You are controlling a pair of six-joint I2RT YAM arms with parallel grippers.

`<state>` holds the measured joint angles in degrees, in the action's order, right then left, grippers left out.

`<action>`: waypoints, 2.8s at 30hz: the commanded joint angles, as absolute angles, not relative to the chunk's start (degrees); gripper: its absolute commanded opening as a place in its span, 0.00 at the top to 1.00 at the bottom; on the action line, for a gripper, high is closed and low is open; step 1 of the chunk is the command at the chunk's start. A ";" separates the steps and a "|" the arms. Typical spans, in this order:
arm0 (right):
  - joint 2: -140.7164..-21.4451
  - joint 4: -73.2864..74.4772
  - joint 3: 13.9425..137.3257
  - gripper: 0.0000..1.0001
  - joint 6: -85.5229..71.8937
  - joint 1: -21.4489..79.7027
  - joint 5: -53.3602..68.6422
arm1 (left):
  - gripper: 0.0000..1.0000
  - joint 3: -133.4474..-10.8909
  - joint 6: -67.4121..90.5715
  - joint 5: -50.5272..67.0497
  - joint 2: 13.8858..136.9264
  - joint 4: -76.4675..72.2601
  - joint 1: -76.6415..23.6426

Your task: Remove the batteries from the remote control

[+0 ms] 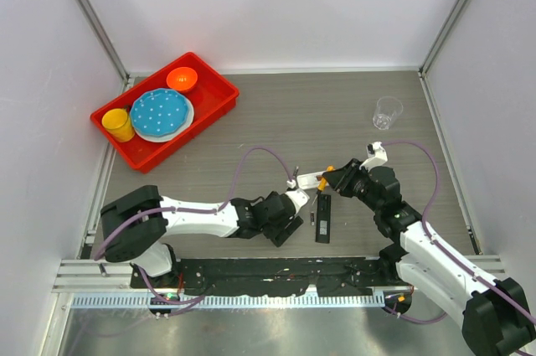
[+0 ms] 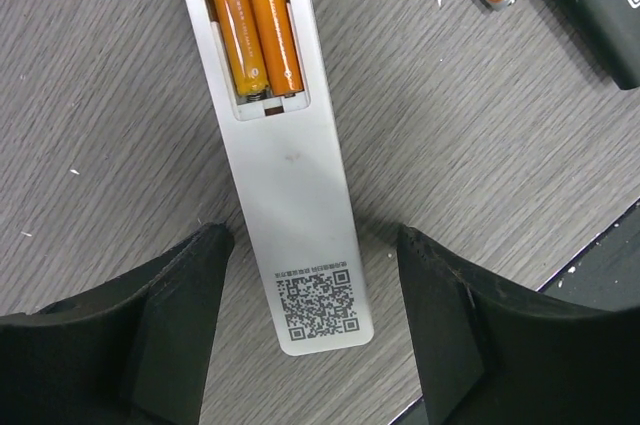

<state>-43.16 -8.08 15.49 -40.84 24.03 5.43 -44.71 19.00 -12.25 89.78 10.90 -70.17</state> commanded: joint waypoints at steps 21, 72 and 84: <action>-45.09 -10.37 19.78 0.99 -39.38 23.99 3.78 | 0.73 -50.18 6.51 -7.21 94.91 8.61 -62.67; -58.97 -15.29 25.84 0.99 -28.65 23.99 -4.92 | 0.84 -52.38 -2.37 6.51 98.09 6.86 -59.50; -62.05 -18.11 24.70 0.99 -30.32 23.99 -2.73 | 0.85 -52.21 -2.46 6.24 98.00 6.68 -59.41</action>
<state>-61.17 -13.96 24.03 -30.09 24.03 -3.40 -52.80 -2.07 3.55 98.13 6.63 -59.11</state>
